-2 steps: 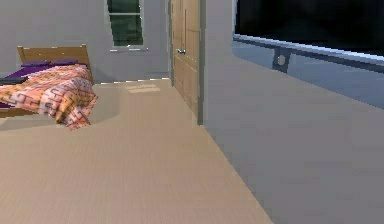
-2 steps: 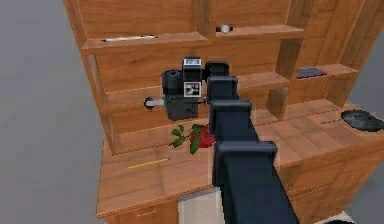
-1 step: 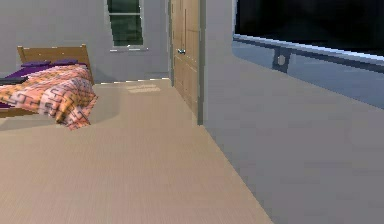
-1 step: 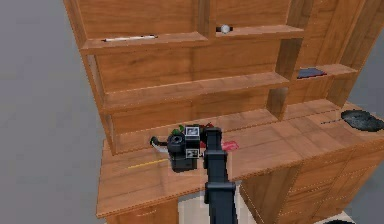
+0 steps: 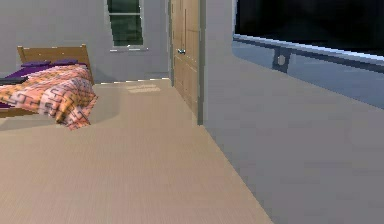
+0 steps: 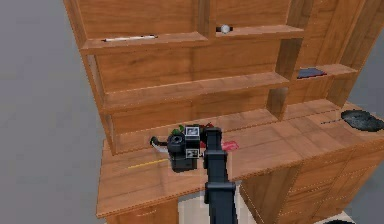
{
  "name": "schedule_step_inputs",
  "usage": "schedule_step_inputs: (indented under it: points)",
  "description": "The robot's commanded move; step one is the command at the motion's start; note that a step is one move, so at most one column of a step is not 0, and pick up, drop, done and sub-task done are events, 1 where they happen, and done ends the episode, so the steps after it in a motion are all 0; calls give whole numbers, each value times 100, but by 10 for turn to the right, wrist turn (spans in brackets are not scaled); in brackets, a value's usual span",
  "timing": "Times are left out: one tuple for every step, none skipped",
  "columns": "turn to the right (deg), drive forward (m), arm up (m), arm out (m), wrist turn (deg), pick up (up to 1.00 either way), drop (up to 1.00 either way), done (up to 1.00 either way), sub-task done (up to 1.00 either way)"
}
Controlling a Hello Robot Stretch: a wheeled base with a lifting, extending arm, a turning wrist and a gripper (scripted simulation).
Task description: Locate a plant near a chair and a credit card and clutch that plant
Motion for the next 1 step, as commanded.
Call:
schedule_step_inputs:
  points:
    - [0, 0, 10, 0, 0, 0, 0, 0, 0]
